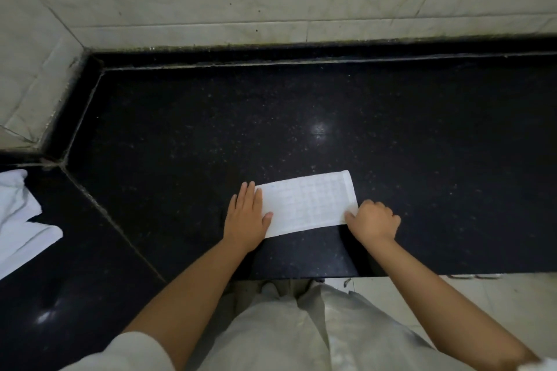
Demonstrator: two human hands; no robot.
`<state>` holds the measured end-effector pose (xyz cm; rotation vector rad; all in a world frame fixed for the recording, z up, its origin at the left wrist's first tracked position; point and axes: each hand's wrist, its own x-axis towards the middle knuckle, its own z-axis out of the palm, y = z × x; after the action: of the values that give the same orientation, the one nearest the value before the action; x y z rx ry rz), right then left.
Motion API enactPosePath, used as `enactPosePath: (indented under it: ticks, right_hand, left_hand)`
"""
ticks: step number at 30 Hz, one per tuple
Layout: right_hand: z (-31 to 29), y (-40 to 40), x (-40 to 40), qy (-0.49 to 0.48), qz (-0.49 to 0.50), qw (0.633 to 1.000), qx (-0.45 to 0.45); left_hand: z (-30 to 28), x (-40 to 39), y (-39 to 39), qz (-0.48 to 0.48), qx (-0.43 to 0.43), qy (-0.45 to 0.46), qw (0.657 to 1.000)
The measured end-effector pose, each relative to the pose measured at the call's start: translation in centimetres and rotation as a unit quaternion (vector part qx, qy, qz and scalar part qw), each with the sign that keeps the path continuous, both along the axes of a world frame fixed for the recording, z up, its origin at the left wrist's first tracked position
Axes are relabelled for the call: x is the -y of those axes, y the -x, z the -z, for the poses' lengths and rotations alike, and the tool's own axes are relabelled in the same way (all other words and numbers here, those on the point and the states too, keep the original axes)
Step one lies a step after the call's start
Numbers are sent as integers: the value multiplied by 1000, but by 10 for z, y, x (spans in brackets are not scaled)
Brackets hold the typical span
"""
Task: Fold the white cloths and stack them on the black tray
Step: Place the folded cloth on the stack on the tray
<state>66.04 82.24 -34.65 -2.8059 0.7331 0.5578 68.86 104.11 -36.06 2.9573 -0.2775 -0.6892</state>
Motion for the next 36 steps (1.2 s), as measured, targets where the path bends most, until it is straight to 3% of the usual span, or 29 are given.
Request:
enactPosePath:
  ticks: [6,10,13,20,22,27,32,36]
  right_hand:
    - [-2,-5,-5,-63,44,997,-6]
    - [-16,-9,-12,-209,72,969,110]
    - [-31,-15,-38,-279,31,938,205]
    - [-15,-19,-119,-234,-264,904,240]
    - [2,-12,-129,-212,-316,900,211]
    - [23,-1,-128,-187,-350,895,203]
    - [16,-7,-133,-241,-291,877,298]
    - [21,0,-140,-252,-351,879,202]
  left_hand:
    - [9,0,5,10,-5,-34,999]
    - [10,-2,1,9,-24,-19,999]
    - [10,-7,2,10,-21,-4,1000]
    - [0,-56,17,-68,34,38,996]
    - [1,-71,27,-92,46,58,993]
    - [9,-90,44,-139,62,79,985]
    - [10,-86,46,-121,69,80,987]
    - [10,-84,50,-137,84,110,981]
